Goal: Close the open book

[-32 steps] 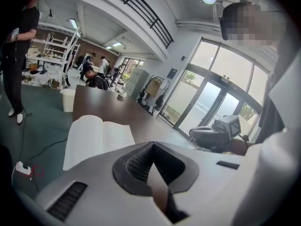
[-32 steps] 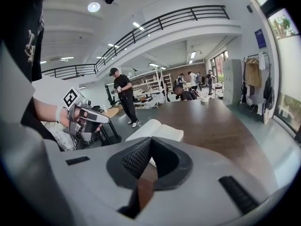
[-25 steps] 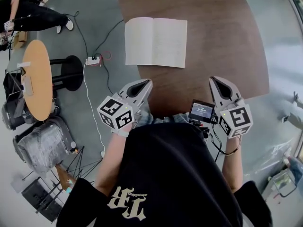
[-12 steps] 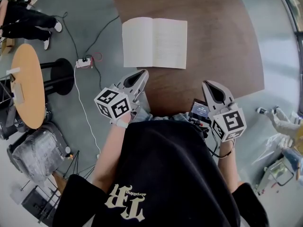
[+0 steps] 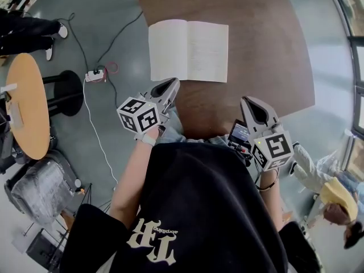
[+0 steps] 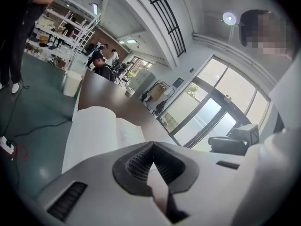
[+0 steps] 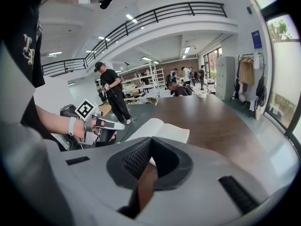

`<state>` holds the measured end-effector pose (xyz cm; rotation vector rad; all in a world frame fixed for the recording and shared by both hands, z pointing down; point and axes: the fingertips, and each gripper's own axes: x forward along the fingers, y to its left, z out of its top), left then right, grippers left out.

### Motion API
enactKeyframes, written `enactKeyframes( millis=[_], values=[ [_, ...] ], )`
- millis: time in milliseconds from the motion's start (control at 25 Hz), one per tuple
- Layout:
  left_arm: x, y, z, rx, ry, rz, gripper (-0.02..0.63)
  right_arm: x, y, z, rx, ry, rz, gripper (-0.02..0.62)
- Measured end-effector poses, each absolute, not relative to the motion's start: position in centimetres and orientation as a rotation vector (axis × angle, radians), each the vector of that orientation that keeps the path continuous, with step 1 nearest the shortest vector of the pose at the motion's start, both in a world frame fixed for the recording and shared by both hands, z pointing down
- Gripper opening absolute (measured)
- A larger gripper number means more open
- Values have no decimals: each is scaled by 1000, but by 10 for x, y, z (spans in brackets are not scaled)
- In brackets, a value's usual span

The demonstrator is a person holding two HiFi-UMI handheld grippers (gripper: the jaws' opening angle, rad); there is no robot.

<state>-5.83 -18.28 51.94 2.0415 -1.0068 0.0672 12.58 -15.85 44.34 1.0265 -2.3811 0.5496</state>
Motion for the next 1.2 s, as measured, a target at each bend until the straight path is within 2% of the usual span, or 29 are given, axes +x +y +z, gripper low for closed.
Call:
enactKeyframes(
  millis=[1200],
  values=[
    [-119,-215,610,1909,-958,81,3,85,-128,443,1138,-2258,565,-12]
  ],
)
